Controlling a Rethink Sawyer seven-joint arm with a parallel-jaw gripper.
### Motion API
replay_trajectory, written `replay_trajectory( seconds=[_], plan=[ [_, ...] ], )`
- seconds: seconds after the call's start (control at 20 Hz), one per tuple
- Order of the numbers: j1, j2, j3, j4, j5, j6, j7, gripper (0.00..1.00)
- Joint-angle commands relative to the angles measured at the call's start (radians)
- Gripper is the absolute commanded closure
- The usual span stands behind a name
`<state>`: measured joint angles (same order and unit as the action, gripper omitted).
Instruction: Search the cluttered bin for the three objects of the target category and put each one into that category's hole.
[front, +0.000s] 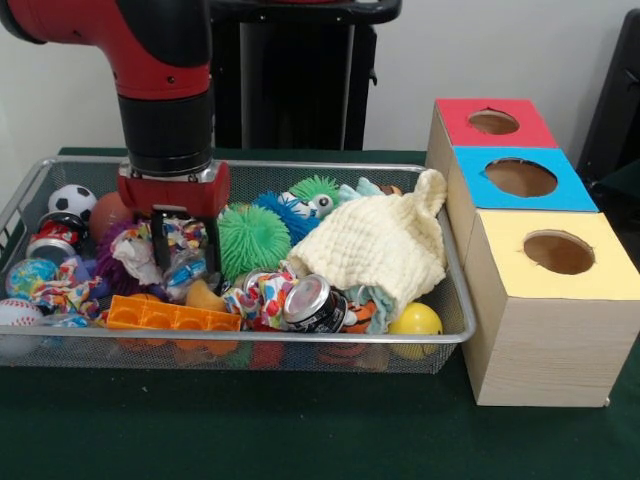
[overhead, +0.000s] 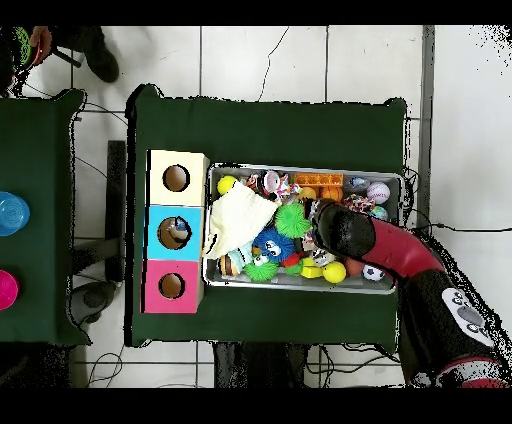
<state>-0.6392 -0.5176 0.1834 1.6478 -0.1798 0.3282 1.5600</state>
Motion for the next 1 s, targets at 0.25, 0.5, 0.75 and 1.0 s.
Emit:
replay_trajectory(
  seconds=[0.25, 0.5, 0.75, 1.0],
  plan=[
    [0.006, 0.087, 0.002, -0.029, -0.082, -0.064, 0.051, 0.00],
    [0.004, 0.104, 0.002, -0.033, -0.088, -0.079, 0.055, 0.00],
    [-0.003, 0.098, 0.005, -0.020, -0.084, -0.080, 0.054, 0.00],
    [-0.014, 0.096, 0.020, -0.015, -0.087, -0.074, 0.037, 1.00]
  ],
)
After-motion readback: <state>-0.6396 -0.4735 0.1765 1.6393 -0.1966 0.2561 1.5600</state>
